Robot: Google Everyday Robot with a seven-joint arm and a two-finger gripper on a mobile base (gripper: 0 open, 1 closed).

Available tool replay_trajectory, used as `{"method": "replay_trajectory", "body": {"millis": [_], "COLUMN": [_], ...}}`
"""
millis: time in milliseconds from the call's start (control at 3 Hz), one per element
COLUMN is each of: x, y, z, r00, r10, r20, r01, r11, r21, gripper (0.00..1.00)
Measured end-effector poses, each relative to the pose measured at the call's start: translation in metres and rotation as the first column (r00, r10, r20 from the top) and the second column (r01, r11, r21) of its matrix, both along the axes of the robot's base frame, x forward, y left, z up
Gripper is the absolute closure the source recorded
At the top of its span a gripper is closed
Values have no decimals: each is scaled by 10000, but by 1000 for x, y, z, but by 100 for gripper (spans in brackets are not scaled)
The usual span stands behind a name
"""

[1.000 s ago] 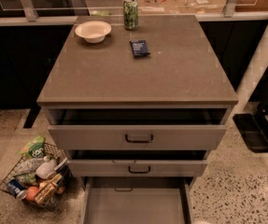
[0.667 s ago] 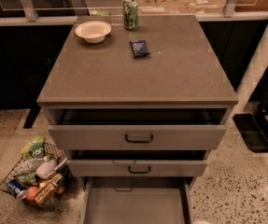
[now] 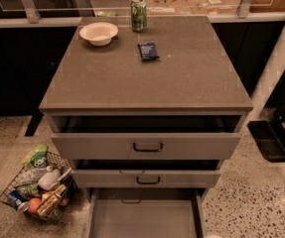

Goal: Close bottom drawer

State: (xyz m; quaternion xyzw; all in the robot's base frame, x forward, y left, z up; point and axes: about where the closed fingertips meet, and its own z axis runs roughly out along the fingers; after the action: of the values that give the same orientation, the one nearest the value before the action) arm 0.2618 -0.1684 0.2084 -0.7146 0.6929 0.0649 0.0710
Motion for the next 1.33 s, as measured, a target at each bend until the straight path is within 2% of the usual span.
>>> {"method": "replay_trajectory", "body": {"millis": [333, 667, 1333], "x": [-13, -26, -37], "y": [2, 8, 34], "z": [-28, -46, -60], "r00": [9992, 9984, 9984], "r10": [-12, 32, 343], "r20": [-409, -558, -451], "r01": [24, -2, -308], "r11": [9996, 9985, 9966], "r21": [286, 543, 760], "gripper": [100, 100, 100]}}
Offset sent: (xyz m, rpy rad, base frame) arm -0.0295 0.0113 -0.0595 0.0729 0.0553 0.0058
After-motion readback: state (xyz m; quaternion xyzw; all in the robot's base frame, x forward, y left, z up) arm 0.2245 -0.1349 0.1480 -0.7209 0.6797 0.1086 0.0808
